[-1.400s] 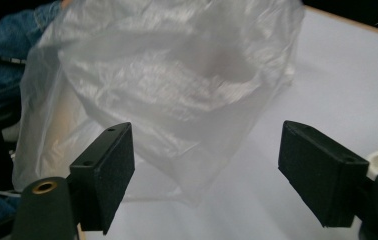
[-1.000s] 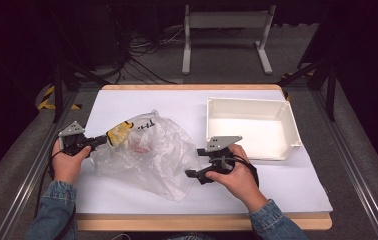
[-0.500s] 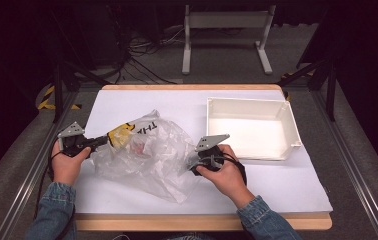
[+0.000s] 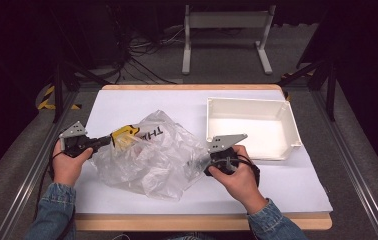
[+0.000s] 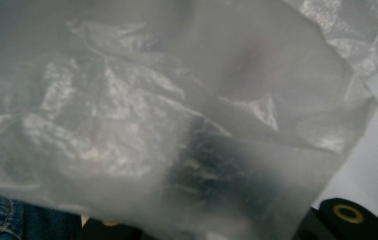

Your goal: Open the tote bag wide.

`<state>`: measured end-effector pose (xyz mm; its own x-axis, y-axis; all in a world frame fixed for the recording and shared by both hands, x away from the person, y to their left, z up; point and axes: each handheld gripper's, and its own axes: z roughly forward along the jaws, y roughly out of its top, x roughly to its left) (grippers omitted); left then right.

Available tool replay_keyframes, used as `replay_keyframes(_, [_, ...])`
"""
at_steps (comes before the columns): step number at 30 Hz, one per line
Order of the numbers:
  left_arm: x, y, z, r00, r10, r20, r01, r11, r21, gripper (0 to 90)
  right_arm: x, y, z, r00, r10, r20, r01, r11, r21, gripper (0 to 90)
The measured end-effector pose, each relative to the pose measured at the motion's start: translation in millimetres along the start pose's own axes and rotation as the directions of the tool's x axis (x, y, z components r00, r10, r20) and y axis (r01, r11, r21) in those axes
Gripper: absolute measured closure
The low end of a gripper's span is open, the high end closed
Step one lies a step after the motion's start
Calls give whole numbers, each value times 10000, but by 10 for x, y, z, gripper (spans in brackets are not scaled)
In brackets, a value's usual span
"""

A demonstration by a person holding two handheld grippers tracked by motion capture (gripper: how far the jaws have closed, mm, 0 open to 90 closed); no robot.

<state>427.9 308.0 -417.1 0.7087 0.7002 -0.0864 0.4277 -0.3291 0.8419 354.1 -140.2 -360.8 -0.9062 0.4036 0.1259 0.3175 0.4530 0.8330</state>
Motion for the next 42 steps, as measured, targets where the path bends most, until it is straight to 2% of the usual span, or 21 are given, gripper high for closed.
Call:
replay_keyframes(8, [-96, 89, -36, 9996, 237, 175, -233, 9995, -200, 900, 44, 47, -118, 10000, -15, -68, 13, 9994, -340, 899])
replay_keyframes(10, [-115, 118, -44, 9987, 441, 249, -436, 9989, -194, 900, 71, 76, -175, 9999, -77, -130, 70, 9987, -497, 898])
replay_keyframes(11, [-138, 124, -44, 9991, 299, 314, -293, 9993, -215, 900, 83, 89, -203, 9998, -94, -164, 84, 9981, -603, 899])
replay_keyframes(13, [-150, 145, -40, 9982, 493, 341, -484, 9984, -279, 900, 95, 106, -242, 9998, -97, -151, 85, 9971, -760, 898])
replay_keyframes(18, [-158, 193, -22, 9985, 512, 186, -504, 9979, -402, 900, 17, 119, -241, 9998, 161, 130, -144, 9927, -1199, 891])
replay_keyframes(22, [-105, 190, 18, 9999, 145, -86, -149, 9989, -456, 900, -121, 142, -170, 9974, 414, 585, -323, 9882, -1496, 873])
replay_keyframes(24, [-85, 176, 43, 9998, 6, -198, -16, 9989, -478, 899, -170, 150, -141, 9965, 566, 617, -461, 9862, -1591, 869])
replay_keyframes(25, [-60, 157, 69, 9996, -136, -263, 124, 9989, -452, 900, -261, 173, -77, 9943, 742, 771, -604, 9840, -1676, 864])
replay_keyframes(26, [-37, 142, 95, 9994, -178, -288, 165, 9989, -436, 900, -261, 173, -77, 9943, 742, 771, -604, 9840, -1676, 864])
replay_keyframes(27, [-24, 122, 125, 9988, -339, -350, 326, 9989, -346, 900, -297, 183, -50, 9931, 821, 842, -672, 9837, -1667, 862])
replay_keyframes(30, [2, 85, 196, 9984, -402, -395, 398, 9991, -114, 899, -393, 211, 44, 9899, 1101, 891, -939, 9811, -1690, 851])
replay_keyframes(33, [29, 48, 248, 9978, -423, -506, 434, 9988, 212, 899, -467, 243, 153, 9861, 1268, 1073, -1085, 9808, -1623, 845])
replay_keyframes(37, [68, -30, 305, 9962, -544, -683, 595, 9953, 760, 895, -556, 273, 321, 9806, 1377, 1397, -1208, 9850, -1229, 836])
replay_keyframes(42, [89, -86, 334, 9944, -584, -880, 683, 9912, 1134, 885, -628, 279, 475, 9758, 1423, 1660, -1309, 9883, -780, 836])
